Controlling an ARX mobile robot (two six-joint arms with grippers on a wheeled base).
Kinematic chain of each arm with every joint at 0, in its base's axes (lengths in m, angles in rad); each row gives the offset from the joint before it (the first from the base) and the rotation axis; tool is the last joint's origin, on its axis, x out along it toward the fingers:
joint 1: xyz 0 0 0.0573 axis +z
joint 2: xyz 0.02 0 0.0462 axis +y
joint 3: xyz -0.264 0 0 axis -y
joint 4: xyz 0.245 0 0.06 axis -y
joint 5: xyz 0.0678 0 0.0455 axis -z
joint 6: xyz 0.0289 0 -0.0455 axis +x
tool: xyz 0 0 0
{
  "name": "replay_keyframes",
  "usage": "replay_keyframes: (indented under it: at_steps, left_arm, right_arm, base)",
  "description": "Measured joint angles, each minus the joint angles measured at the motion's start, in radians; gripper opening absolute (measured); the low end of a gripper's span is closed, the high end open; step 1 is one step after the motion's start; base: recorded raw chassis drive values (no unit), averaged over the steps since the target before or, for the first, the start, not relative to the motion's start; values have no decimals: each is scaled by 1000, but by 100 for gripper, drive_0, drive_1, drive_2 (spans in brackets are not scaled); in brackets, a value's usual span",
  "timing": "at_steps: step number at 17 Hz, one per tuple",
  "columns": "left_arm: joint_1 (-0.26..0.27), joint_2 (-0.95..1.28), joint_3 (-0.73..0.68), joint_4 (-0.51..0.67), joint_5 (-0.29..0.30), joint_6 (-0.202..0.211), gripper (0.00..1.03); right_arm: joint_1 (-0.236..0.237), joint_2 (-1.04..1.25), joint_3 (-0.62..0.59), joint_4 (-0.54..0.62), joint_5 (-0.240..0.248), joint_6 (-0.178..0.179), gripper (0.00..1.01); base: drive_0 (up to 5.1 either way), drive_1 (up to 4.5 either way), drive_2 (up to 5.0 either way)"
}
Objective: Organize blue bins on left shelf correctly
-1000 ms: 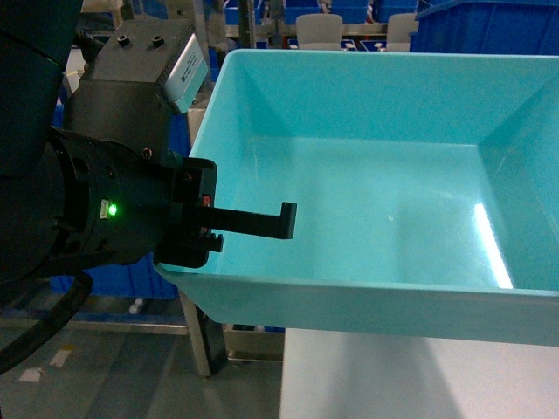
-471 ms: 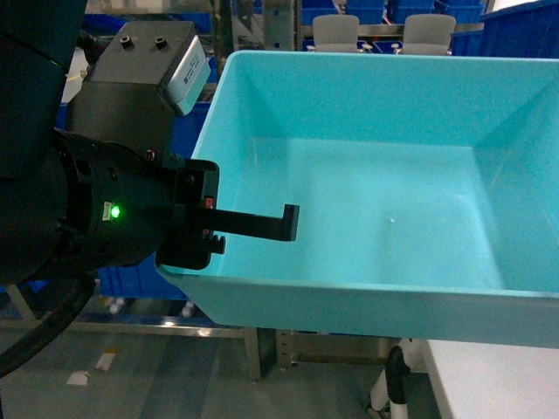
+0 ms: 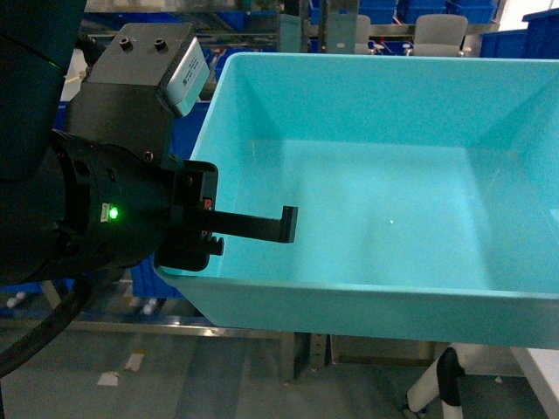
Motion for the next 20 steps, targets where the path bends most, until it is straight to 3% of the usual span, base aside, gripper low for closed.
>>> replay_keyframes:
  at_steps: [20]
  left_arm:
    - [1,0,0,4,0,0,2]
  right_arm:
    - [0,0,0,2,-1,0,2]
  base:
    - [-498,248,248]
